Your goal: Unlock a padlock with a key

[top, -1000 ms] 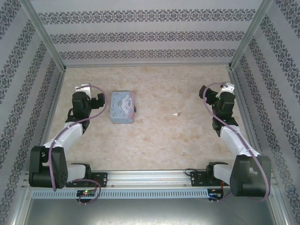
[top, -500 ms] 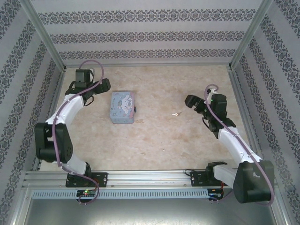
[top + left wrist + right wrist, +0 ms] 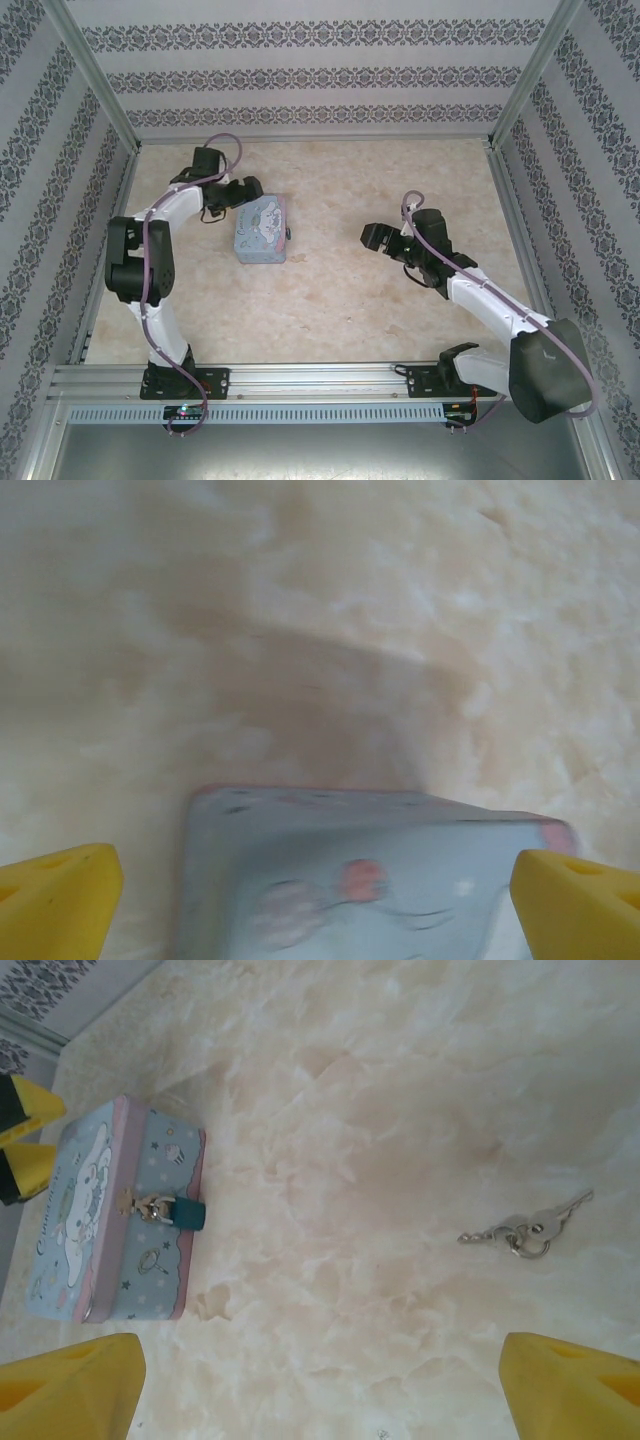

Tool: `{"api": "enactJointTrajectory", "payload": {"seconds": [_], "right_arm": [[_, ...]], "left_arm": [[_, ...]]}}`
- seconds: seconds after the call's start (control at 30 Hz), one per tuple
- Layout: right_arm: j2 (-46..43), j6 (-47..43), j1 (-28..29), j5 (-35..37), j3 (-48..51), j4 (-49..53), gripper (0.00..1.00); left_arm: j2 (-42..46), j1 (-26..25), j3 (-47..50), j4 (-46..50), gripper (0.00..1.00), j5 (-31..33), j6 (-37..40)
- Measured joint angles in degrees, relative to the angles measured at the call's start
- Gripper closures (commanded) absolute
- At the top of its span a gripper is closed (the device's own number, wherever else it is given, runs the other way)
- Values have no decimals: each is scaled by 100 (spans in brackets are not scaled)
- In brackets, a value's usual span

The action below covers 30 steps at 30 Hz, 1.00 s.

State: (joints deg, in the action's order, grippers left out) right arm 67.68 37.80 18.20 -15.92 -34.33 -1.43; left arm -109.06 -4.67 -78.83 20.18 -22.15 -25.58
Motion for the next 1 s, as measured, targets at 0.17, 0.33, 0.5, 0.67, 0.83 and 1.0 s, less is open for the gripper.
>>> {"api": "enactJointTrajectory", "payload": {"seconds": [0.17,0.33,0.5,0.67,0.83,1.0], "right_arm": [[-81,101,46,68,52,35,9],[-273,131,46,151,118,214,9],[-175,118,44,153,28,431,9],[345,37,4,101,-557,616,11],[1213,-125,-61,-227,-1384,656,20],[2074,-173,-83,-658,-2090,656,29]], "left_arm": [[-385,-610,-632,15,0,-284,-15],[-658,-1364,-1268,42,0,-542,-22],[-181,-1661,-876,-131,0,-428,-282],[1097,-1550,157,-323,0,50,-658],[2354,-1547,1132,-439,0,667,-1064],[2785,-1547,2111,-581,0,1143,-1567]]}}
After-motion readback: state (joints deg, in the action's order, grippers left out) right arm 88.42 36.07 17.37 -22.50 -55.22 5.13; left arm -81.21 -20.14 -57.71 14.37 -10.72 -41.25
